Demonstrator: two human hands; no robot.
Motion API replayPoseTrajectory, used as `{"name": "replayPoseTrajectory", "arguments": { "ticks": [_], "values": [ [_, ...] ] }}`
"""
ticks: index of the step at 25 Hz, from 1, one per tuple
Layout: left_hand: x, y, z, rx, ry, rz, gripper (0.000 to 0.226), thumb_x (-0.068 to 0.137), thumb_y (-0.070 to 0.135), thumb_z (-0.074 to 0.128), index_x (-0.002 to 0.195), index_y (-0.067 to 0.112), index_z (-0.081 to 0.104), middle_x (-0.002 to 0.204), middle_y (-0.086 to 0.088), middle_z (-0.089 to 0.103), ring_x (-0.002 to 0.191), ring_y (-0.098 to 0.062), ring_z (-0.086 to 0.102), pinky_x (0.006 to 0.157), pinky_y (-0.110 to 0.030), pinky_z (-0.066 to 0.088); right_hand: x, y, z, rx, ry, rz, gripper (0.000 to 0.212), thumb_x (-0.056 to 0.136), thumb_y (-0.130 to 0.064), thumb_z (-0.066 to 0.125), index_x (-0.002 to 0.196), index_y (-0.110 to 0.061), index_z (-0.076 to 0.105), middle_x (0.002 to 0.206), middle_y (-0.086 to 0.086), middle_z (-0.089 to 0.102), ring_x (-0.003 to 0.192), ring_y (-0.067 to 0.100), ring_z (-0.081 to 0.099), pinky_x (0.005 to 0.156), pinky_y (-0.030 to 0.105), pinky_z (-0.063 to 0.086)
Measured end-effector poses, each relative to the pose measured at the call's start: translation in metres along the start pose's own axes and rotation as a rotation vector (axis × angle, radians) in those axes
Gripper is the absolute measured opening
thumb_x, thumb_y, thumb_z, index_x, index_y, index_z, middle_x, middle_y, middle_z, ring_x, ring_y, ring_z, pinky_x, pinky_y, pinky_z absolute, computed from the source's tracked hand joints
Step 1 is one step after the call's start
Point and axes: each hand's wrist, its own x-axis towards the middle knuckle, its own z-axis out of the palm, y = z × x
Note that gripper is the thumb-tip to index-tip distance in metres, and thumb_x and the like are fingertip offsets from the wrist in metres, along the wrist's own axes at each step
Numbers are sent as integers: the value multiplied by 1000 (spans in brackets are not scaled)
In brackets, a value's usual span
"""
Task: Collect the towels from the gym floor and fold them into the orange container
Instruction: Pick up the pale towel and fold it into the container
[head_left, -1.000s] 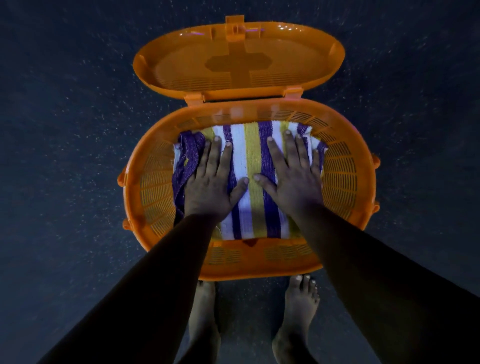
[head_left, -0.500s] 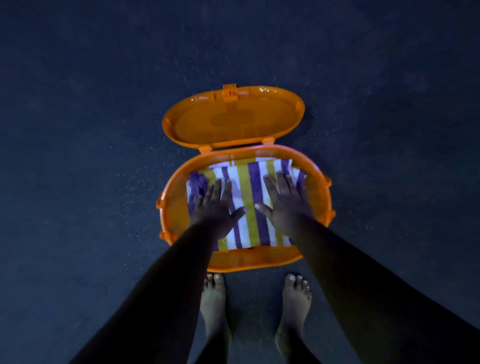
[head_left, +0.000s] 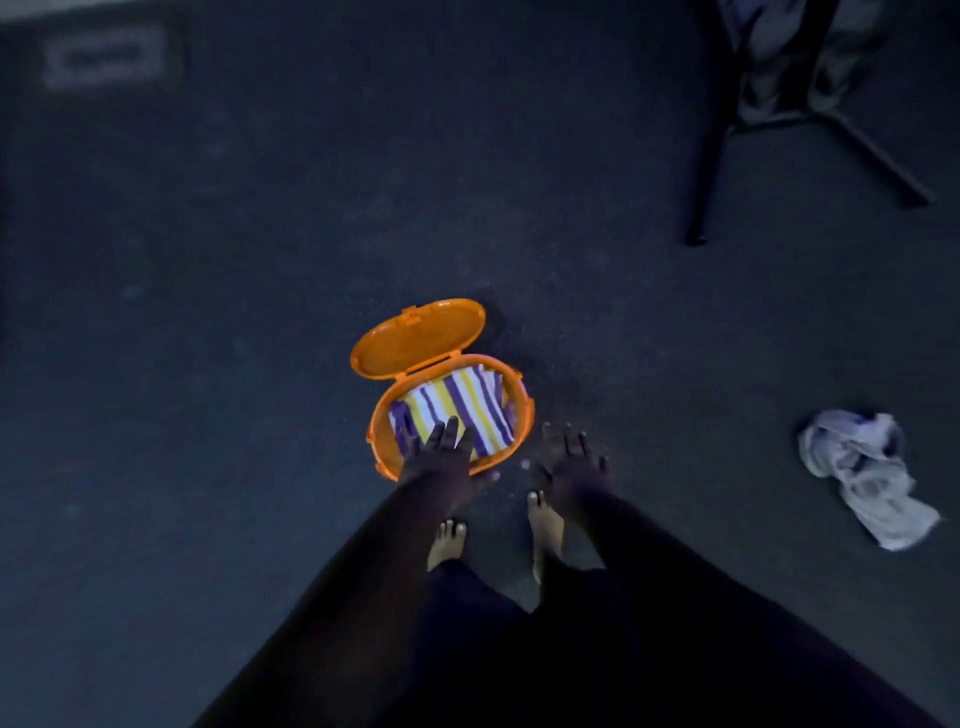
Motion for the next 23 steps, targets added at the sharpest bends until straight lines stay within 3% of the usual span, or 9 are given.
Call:
{"name": "replayPoseTrajectory", "arguments": {
  "ticks": [9,23],
  "values": [
    [-119,116,-43,341,88,393,95,94,77,36,164,24,0,171,-3,-10,158,-23,-6,125,-51,3,-194,75,-33,232,250,283,83,96,-75,27,162,-31,1,170,3,-1,157,25,-2,122,59,12],
    [-156,454,-8,647,185,729,97,92,80,33,163,26,-5,171,-2,-9,158,-21,-4,127,-49,2,-321,349,-63,480,509,572,87,92,-79,24,161,-33,-2,170,0,-5,156,22,-8,122,61,7]
  ]
}}
